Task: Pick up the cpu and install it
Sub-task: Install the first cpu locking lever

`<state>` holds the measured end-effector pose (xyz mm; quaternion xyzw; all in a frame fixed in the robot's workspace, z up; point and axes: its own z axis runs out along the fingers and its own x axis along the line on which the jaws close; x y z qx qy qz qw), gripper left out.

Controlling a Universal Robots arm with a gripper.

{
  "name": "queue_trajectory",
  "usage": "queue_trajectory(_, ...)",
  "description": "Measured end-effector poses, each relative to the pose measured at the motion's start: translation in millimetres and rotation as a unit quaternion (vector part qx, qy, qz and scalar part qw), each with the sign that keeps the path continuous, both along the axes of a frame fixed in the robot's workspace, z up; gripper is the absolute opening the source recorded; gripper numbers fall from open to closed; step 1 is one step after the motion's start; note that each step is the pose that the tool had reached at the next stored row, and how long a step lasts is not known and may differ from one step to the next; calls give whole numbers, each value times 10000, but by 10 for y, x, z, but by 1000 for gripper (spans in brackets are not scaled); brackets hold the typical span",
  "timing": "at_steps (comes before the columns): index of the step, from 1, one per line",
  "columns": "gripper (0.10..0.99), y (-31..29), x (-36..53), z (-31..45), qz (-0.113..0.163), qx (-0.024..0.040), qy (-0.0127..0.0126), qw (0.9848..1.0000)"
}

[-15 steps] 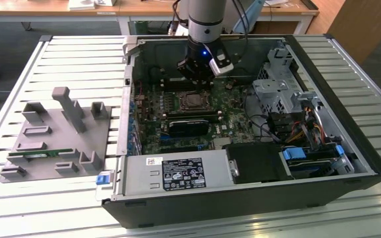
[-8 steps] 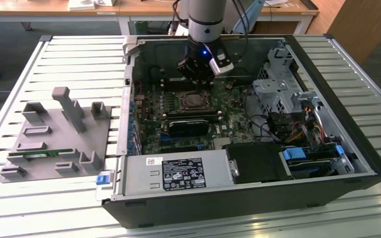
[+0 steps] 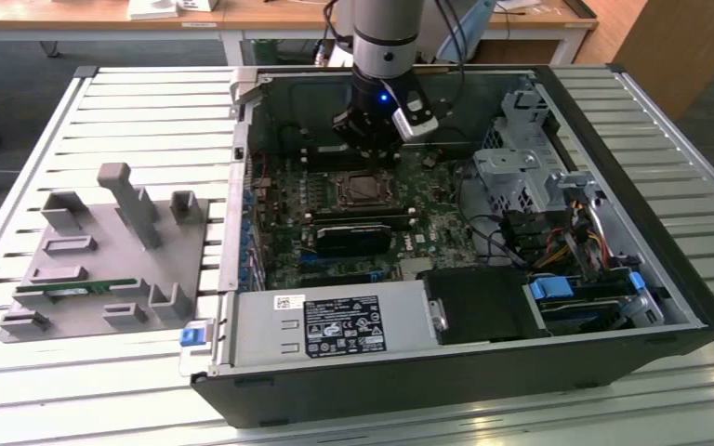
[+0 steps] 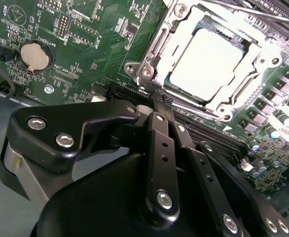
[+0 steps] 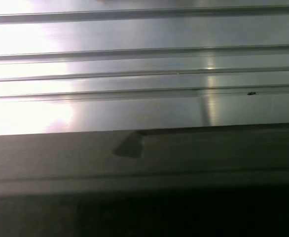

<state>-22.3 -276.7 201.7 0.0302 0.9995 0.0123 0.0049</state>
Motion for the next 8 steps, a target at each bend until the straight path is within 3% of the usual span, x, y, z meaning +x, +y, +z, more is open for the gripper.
queue_trajectory(8, 106, 5, 0, -39, 0, -74, -1, 10000)
